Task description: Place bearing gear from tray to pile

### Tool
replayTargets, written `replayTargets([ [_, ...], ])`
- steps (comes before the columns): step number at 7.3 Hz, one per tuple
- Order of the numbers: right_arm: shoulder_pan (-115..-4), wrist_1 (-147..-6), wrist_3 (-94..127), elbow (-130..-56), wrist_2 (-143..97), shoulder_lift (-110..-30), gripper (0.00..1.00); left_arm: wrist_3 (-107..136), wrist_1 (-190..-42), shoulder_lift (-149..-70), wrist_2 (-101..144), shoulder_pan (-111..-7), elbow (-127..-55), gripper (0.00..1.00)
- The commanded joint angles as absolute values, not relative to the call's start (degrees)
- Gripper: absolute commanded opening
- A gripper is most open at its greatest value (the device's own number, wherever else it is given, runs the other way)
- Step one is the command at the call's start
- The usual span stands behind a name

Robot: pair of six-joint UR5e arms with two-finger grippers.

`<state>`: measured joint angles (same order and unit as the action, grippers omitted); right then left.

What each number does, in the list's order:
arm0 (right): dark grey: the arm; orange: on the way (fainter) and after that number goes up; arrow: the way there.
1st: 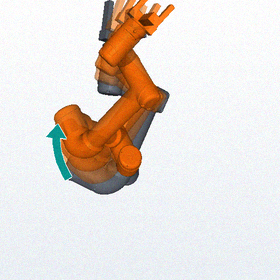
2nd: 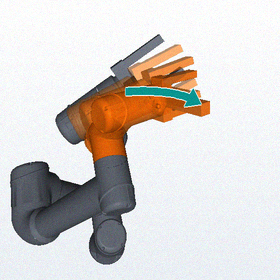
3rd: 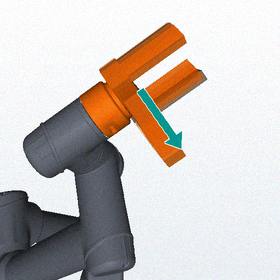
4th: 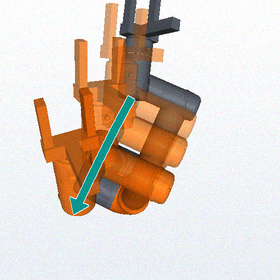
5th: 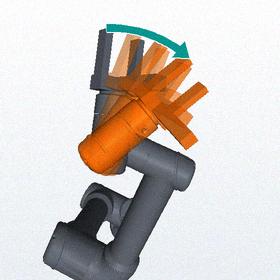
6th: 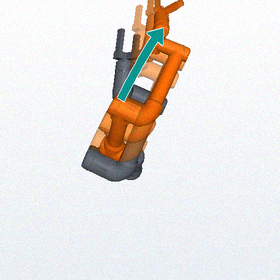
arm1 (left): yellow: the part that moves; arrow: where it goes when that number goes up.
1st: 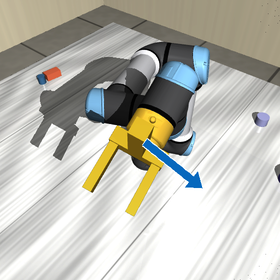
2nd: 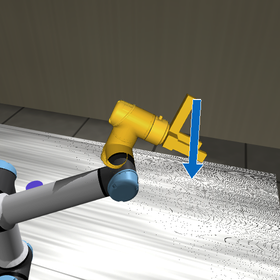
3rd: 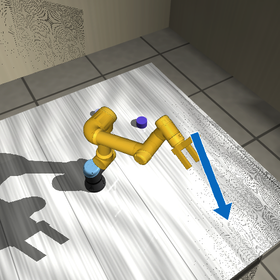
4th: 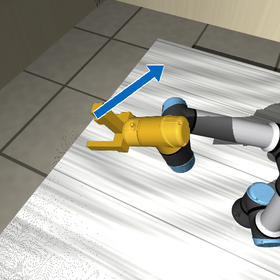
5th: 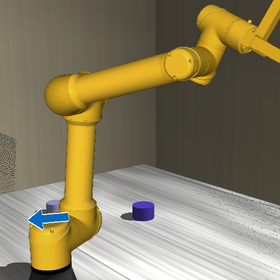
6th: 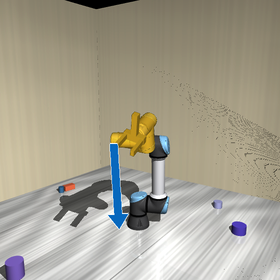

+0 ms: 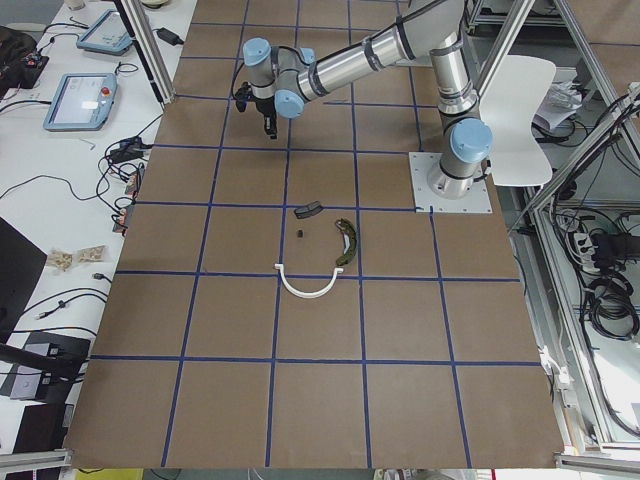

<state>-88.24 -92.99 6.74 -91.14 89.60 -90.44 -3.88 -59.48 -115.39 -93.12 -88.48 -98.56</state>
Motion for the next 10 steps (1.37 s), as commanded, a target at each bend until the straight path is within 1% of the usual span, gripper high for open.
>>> replayTargets([
  [1, -88.24, -92.99, 6.77, -91.14, 89.47, -90.44, 1.0, -22.15, -55.64, -111.46, -95.36, -75.56, -105.09, 0.12],
  [3, -88.24, -92.99, 6.77, -91.14, 89.56, -90.44, 1.0, -28.88, -53.37, -110.04, -95.19, -67.71, -108.09, 0.12],
  [5, -88.24, -92.99, 6.77, -91.05, 89.56, -90.44, 1.0, -33.98, -51.94, -110.57, -95.1, -60.06, -109.85, 0.12],
  [7, -88.24, -92.99, 6.77, -91.05, 89.74, -90.44, 1.0, -34.19, -51.86, -111.18, -95.01, -59.33, -110.21, 0.14],
  [8, -88.24, -92.99, 6.77, -91.05, 89.56, -90.44, 1.0, -34.45, -51.86, -111.36, -95.01, -58.89, -110.21, 0.29],
  [9, -88.24, -92.99, 6.68, -91.05, 89.56, -90.44, 1.0, -34.45, -51.86, -111.36, -94.92, -58.8, -110.39, 0.64],
  [10, -88.24, -92.99, 6.68, -91.05, 89.56, -90.44, 1.0, -34.19, -52.03, -111.1, -94.83, -58.8, -110.3, 0.88],
])
